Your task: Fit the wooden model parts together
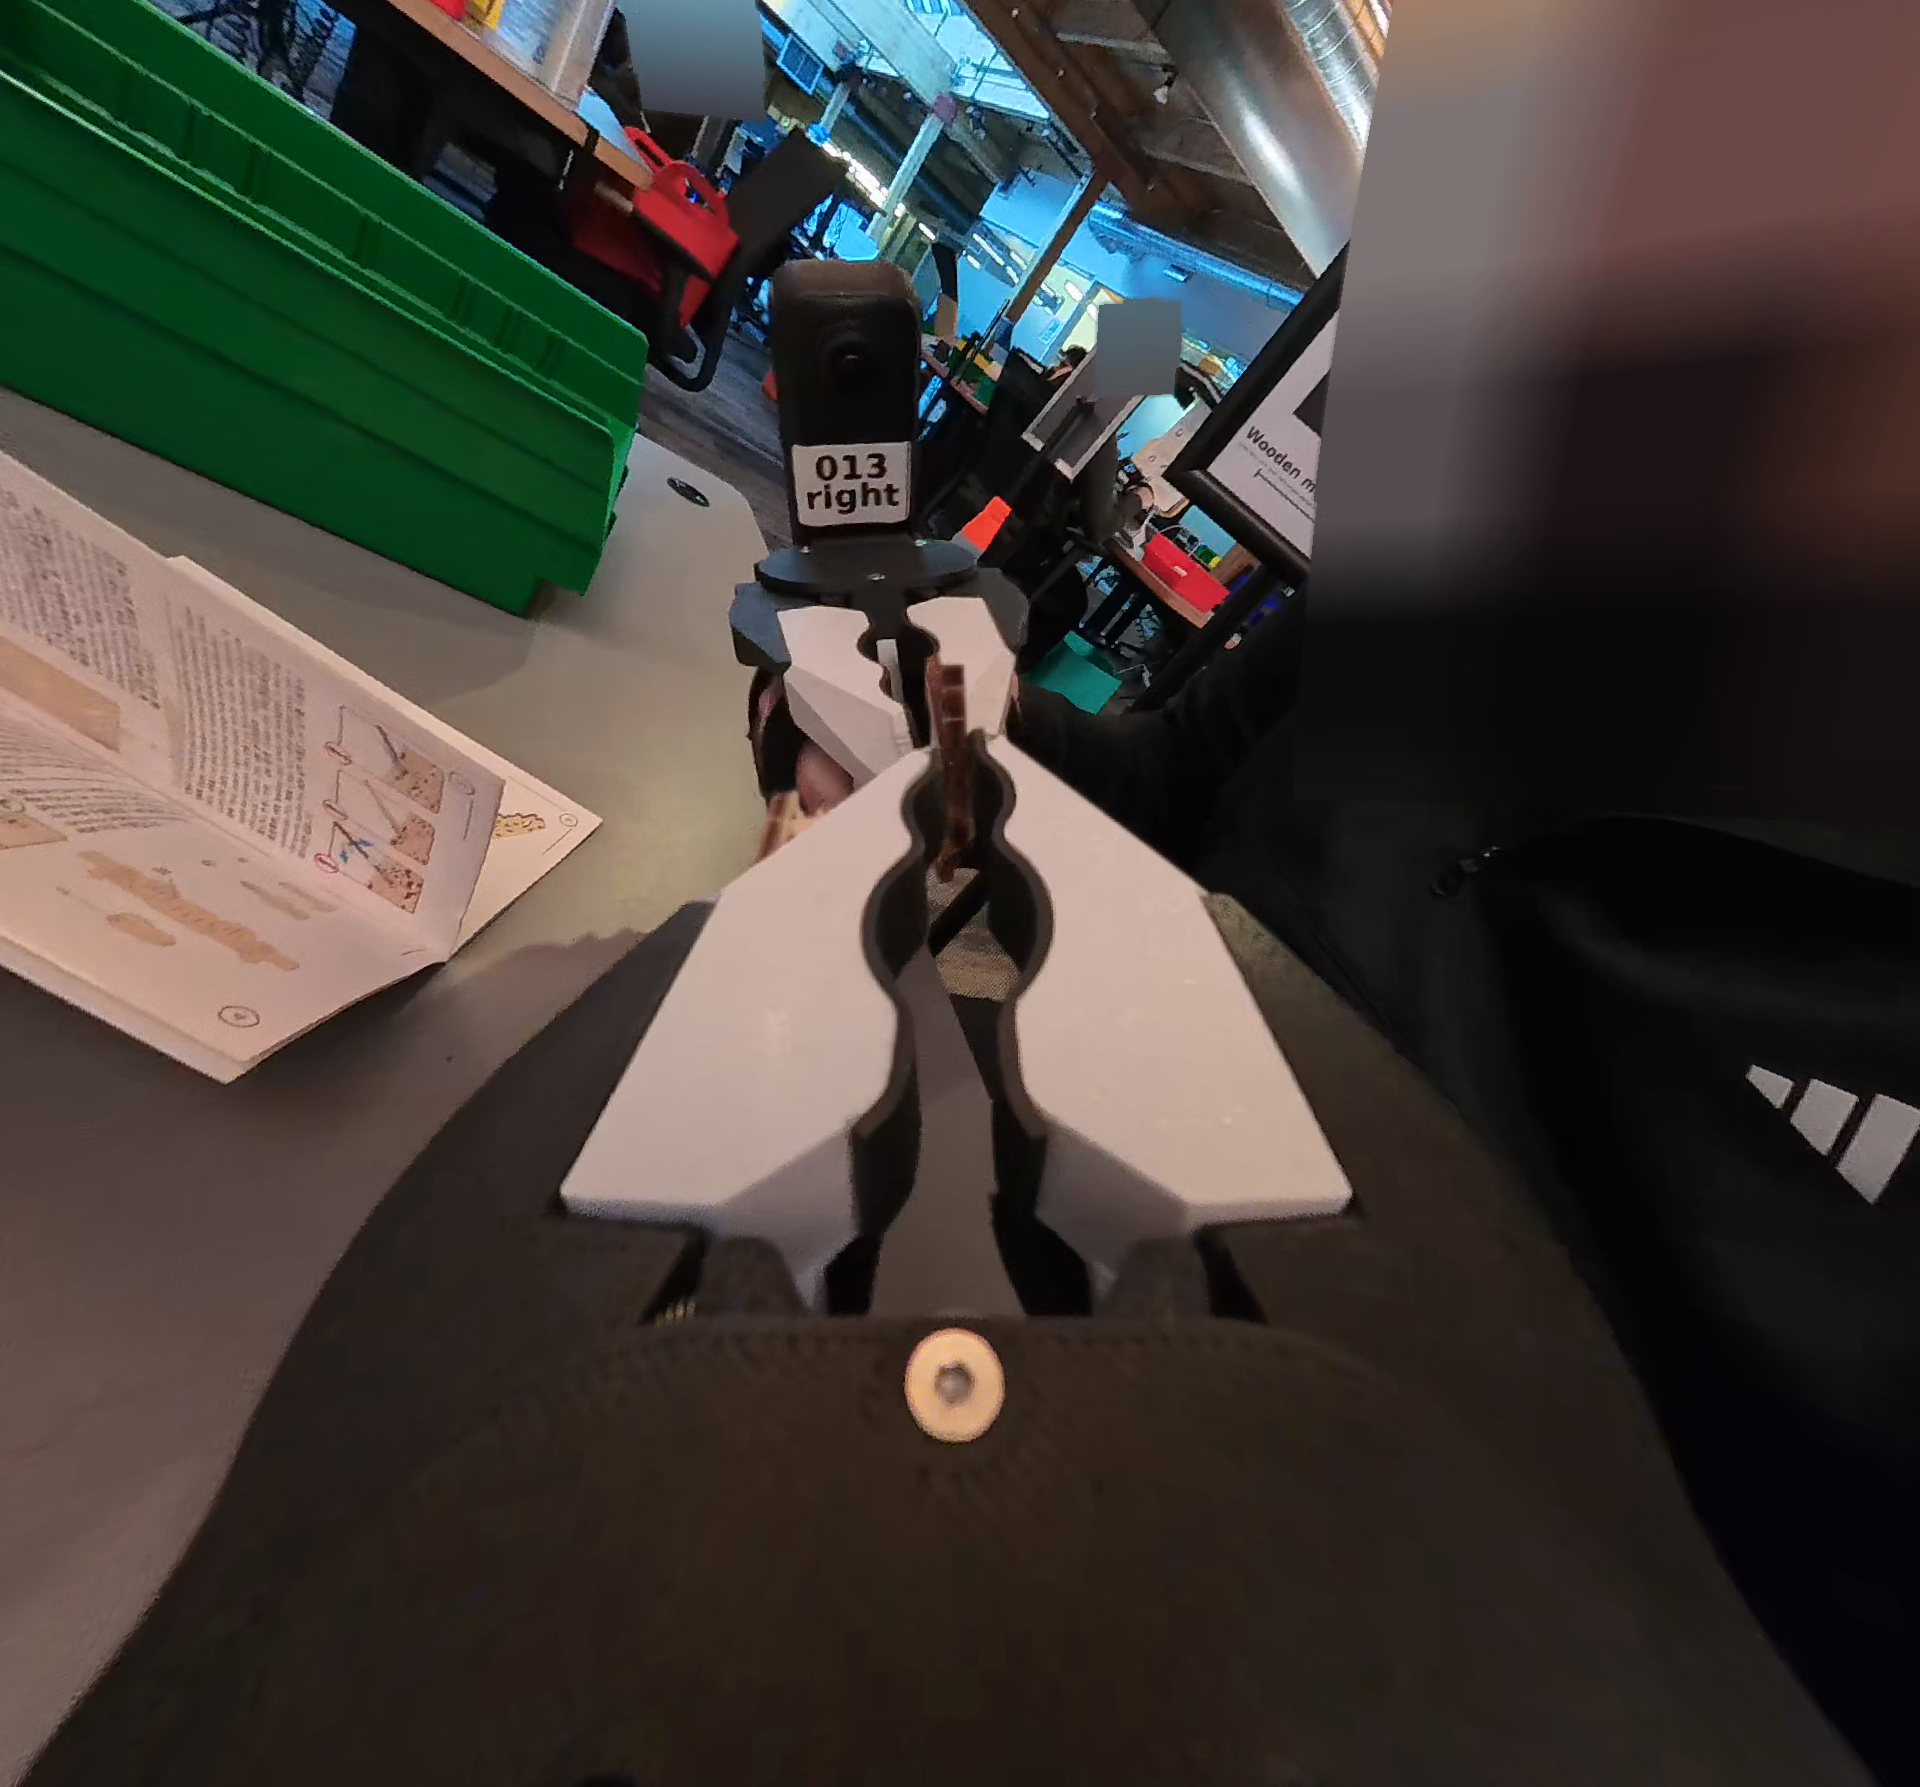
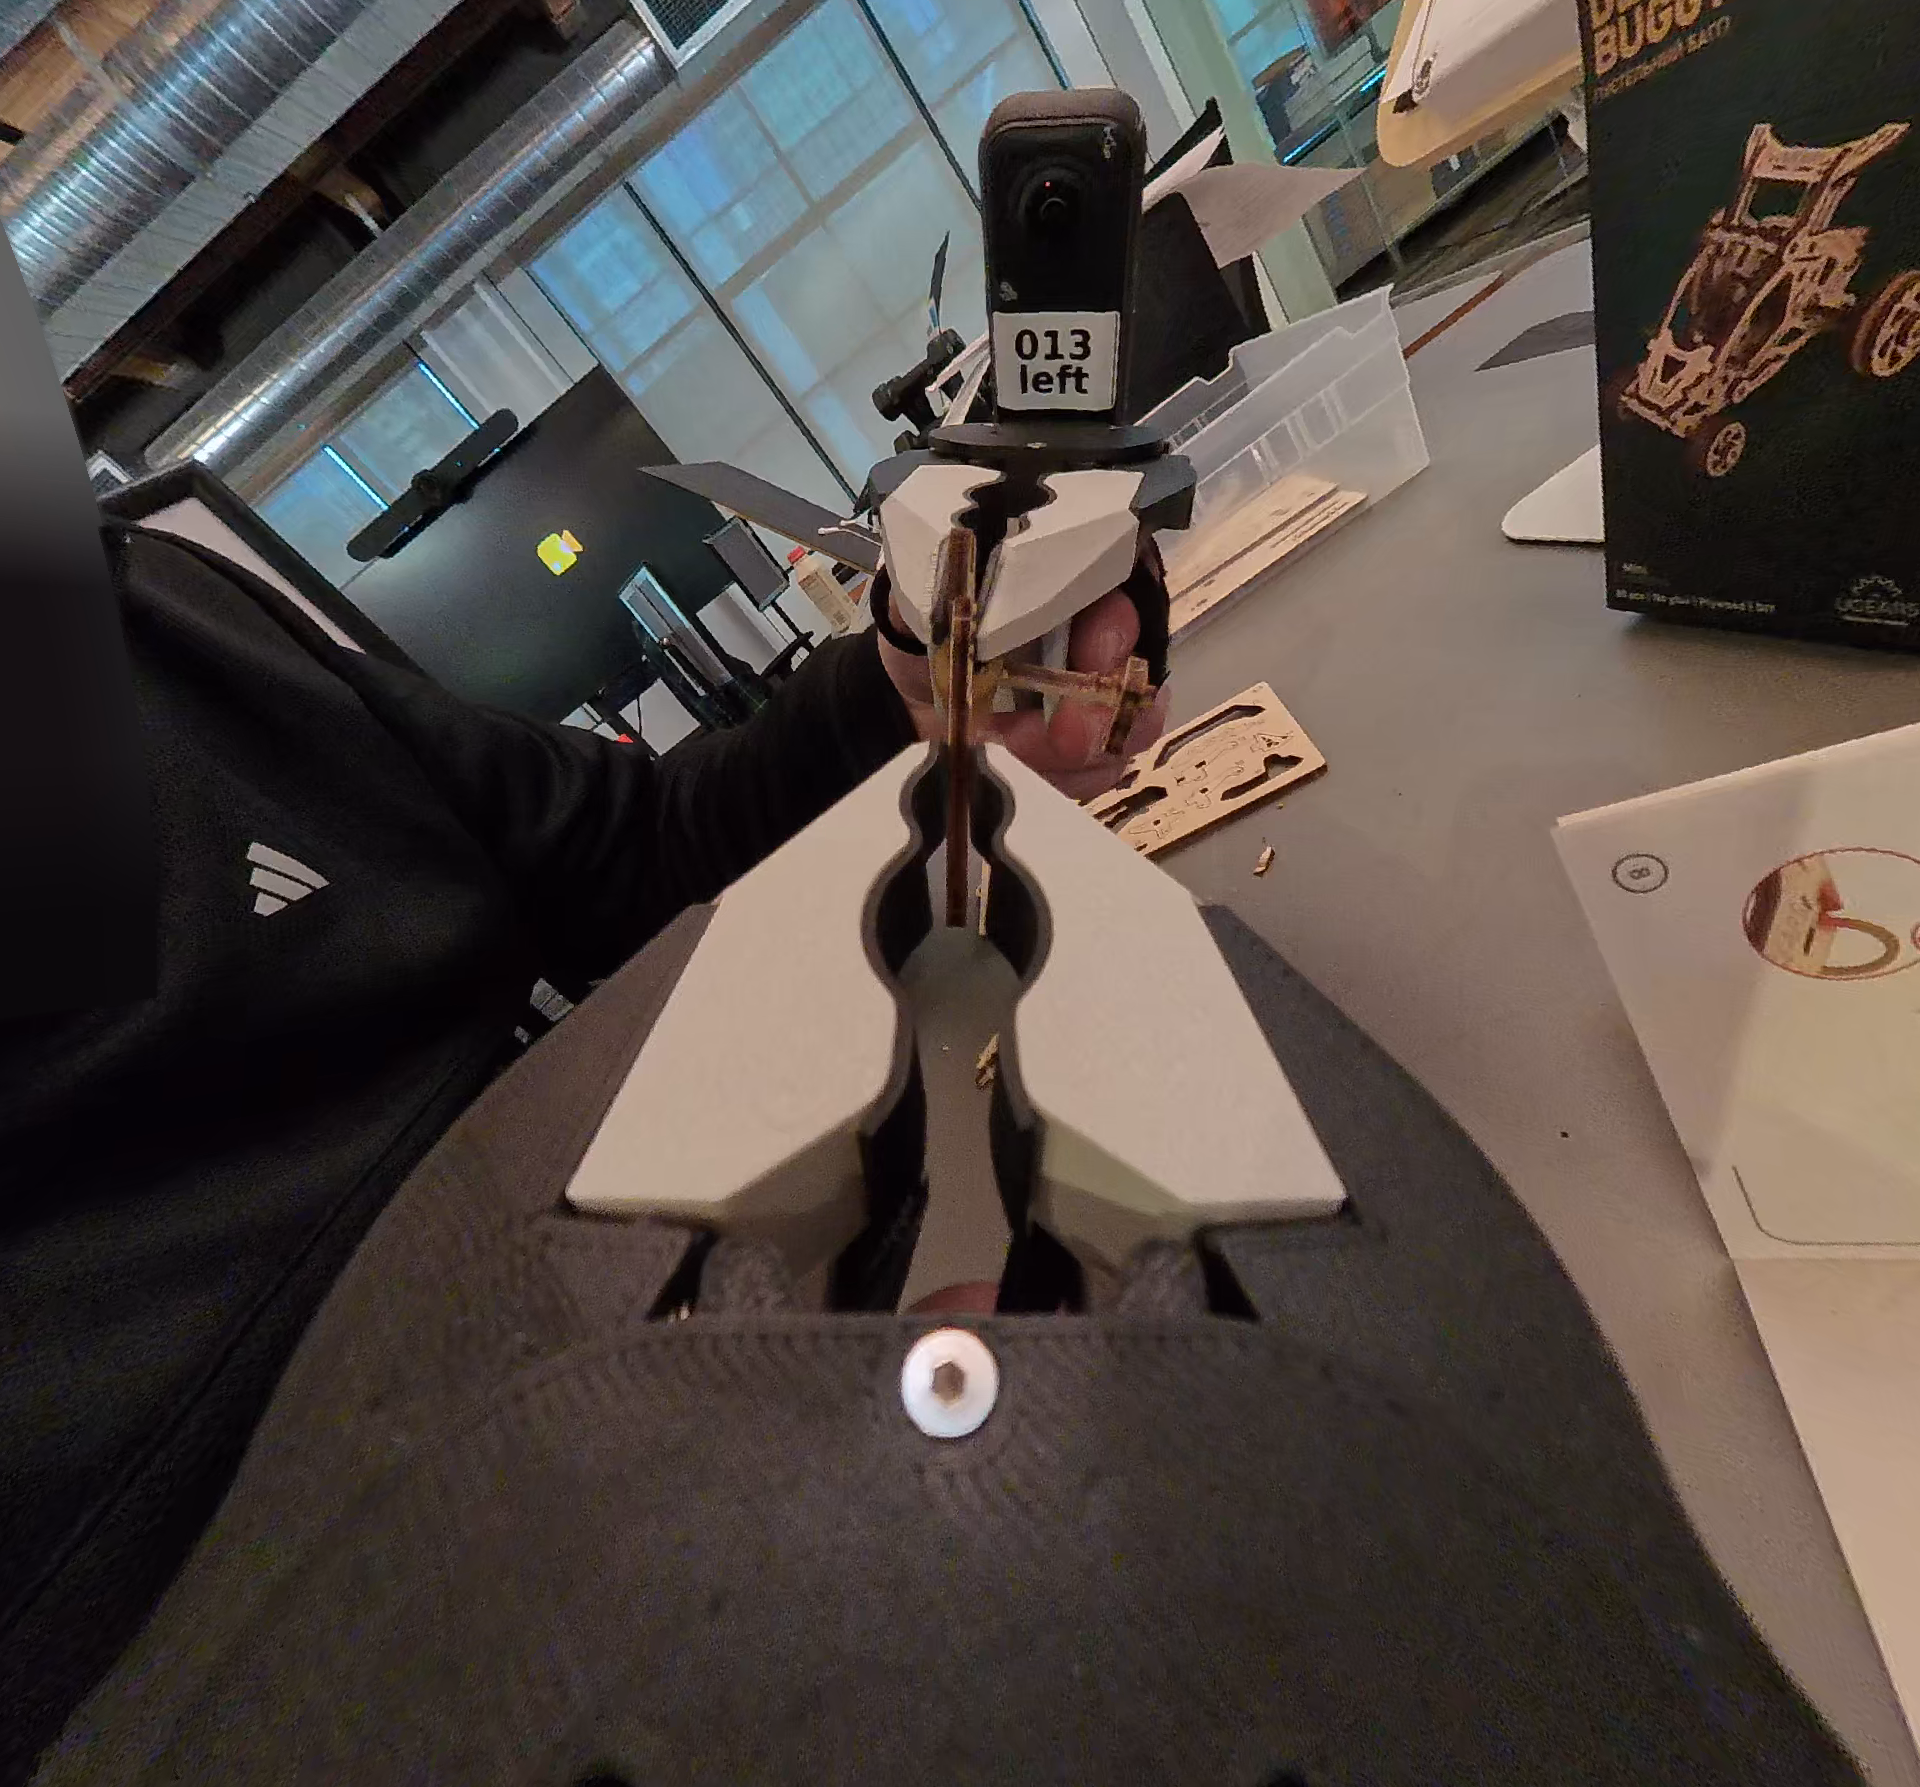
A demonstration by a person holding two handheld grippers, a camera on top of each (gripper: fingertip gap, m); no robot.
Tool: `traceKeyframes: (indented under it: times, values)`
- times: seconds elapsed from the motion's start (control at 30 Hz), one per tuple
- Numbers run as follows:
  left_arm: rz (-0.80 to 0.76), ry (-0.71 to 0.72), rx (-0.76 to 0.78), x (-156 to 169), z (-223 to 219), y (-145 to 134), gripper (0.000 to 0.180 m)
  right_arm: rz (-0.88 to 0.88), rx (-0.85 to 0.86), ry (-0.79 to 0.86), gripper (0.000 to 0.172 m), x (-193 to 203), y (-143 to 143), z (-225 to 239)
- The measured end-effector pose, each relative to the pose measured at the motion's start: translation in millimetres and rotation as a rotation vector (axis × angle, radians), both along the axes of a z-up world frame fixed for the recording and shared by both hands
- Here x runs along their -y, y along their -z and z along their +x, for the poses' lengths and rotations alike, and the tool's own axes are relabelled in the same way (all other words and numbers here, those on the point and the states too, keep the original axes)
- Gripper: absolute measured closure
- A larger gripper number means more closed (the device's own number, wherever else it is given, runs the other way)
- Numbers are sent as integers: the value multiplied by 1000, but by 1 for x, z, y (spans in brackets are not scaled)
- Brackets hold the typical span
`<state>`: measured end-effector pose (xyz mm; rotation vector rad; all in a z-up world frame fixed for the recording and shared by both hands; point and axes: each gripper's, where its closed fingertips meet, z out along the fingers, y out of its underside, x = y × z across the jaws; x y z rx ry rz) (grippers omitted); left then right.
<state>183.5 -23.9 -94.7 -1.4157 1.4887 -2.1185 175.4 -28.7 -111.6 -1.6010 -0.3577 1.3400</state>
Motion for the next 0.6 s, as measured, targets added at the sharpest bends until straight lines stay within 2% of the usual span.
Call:
traceKeyframes:
  times: [0.27, 0.6]
  values:
    - [-66, 26, 8, -1, -2, -3, 180, 8, 16, 11, 171, -1, 1, 3]
    - [-101, 156, -46, 15, -7, 4, 180, 111, 247, 31, 171, -4, 10, 5]
